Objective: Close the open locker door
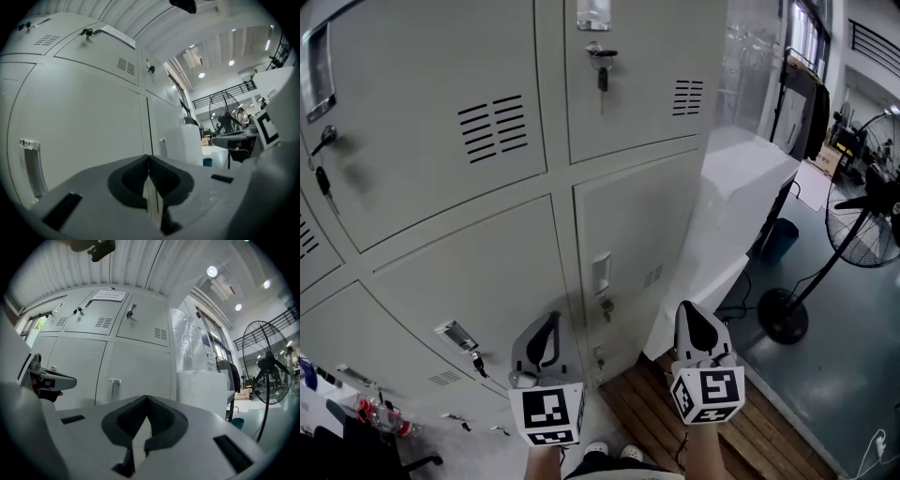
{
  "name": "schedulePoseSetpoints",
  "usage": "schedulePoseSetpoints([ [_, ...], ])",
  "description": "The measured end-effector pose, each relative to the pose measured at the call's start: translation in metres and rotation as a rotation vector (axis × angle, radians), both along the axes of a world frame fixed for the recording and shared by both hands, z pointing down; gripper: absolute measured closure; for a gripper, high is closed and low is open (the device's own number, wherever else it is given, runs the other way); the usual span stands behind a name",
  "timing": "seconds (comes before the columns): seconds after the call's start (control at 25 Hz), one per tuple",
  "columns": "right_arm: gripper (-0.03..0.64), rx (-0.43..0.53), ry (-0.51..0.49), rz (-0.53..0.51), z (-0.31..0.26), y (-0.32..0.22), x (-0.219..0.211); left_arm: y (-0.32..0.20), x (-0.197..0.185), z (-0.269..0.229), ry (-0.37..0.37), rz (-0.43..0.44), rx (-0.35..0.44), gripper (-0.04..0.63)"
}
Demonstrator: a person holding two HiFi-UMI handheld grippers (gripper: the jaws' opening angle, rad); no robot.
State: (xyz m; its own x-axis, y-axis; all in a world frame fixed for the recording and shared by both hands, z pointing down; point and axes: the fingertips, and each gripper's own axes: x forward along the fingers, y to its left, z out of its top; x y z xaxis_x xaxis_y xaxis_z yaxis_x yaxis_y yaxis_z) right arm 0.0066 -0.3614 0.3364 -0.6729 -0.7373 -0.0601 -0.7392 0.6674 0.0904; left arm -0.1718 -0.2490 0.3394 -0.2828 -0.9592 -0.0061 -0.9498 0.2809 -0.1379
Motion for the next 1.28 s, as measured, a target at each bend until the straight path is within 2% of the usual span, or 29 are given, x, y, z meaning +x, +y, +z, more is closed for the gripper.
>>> schedulePoseSetpoints([
  [0.28, 0.598, -0.004, 0.003, 0.006, 0.0, 0.003, -0.002, 0.005, -0.001, -0.004, 0.016, -0.01, 0.008, 0.592],
  [1.28, 0.598, -0.01, 0.0, 0.008, -0.001, 0.011, -0.003, 0.014, -0.005, -0.003, 0.004, -0.008, 0.013, 0.592],
])
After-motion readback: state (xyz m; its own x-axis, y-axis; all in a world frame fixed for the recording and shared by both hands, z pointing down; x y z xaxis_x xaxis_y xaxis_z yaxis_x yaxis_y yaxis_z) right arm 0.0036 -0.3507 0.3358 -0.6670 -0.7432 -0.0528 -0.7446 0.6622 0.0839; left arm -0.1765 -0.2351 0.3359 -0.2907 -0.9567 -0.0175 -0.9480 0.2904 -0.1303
